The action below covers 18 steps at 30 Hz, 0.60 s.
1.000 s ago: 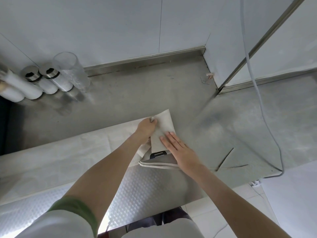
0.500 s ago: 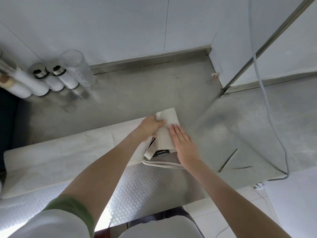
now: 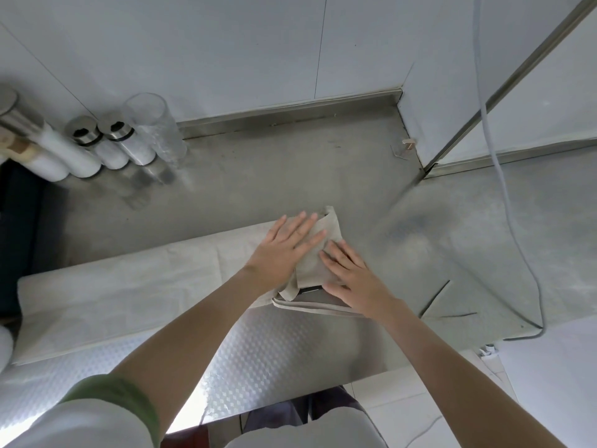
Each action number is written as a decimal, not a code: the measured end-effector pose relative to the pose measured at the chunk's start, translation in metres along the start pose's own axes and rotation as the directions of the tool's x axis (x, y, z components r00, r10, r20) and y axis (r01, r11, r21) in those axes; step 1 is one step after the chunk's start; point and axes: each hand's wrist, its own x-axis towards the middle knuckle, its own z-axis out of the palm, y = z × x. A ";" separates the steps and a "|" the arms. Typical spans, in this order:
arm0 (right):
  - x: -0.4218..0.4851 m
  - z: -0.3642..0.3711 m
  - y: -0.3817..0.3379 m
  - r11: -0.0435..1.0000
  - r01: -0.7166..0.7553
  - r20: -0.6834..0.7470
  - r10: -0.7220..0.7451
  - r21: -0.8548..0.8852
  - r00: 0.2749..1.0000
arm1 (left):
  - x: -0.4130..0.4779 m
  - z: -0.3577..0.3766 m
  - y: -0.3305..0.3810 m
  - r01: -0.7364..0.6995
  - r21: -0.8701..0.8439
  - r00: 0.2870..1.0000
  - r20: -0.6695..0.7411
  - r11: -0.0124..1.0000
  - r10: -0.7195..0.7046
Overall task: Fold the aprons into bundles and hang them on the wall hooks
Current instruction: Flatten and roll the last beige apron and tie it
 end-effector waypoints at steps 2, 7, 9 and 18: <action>0.003 -0.004 -0.004 0.995 -0.036 -0.046 0.040 0.092 0.998 | -0.001 0.002 0.000 0.022 -0.027 0.995 0.094 0.999 -0.020; 0.024 -0.009 -0.017 0.880 -0.283 -0.289 0.404 0.382 0.868 | 0.001 0.007 0.003 0.158 -0.037 0.956 0.257 0.987 -0.144; 0.036 -0.015 -0.023 0.732 -0.411 -0.144 0.564 0.544 0.813 | 0.000 0.005 0.004 0.194 -0.040 0.934 0.314 0.980 -0.172; 0.047 -0.035 -0.050 0.709 -0.413 -0.068 0.542 0.571 0.837 | 0.005 -0.019 0.007 0.472 -0.735 0.852 0.238 0.486 -0.467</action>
